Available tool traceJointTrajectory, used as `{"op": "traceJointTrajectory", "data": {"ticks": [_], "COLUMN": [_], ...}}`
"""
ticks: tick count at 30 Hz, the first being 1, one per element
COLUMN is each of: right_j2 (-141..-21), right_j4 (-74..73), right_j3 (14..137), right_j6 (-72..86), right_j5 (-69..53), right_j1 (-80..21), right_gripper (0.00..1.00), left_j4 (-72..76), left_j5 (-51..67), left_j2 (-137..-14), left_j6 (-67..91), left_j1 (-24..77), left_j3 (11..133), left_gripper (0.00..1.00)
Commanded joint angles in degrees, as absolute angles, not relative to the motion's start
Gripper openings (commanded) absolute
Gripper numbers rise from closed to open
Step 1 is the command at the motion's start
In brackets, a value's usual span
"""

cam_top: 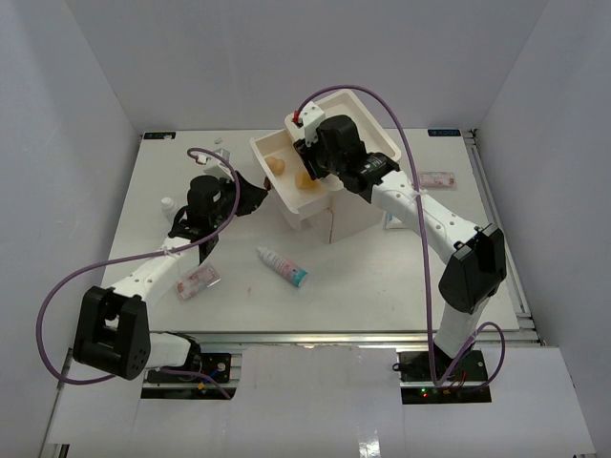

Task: Organize the makeup

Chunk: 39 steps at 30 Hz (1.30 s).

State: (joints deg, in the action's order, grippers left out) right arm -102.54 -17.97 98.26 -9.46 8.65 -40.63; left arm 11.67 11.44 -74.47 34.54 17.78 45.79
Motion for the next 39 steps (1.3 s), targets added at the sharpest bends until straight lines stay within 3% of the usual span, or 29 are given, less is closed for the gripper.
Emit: {"op": "traceJointTrajectory", "data": {"ticks": [1, 12, 28, 36, 39], "right_j2": [-103.22, -103.04, -102.00, -101.17, -100.68], "right_j4": [-16.48, -17.46, -18.19, -18.19, -18.26], "right_j3": [100.28, 100.28, 99.91, 99.76, 99.71], "right_j6": [-9.93, -8.94, -7.36, -7.65, -8.30], "right_j5": [6.59, 1.39, -2.83, -2.37, -2.35], "right_j1": [-40.82, -40.81, -41.04, -41.04, -41.02], "right_gripper": [0.32, 0.08, 0.08, 0.11, 0.15], "left_j4": [15.12, 19.75, 20.35, 18.65, 18.46], "left_j5": [15.96, 26.23, 33.93, 33.60, 30.79], "left_j2": [-77.79, -87.12, -104.22, -105.40, -101.94], "left_j6": [34.58, 35.13, 38.04, 37.11, 34.41], "left_j1": [16.48, 16.44, 18.79, 19.07, 18.85], "left_j3": [49.58, 56.85, 73.41, 74.55, 71.11], "left_gripper": [0.25, 0.26, 0.28, 0.39, 0.51]}}
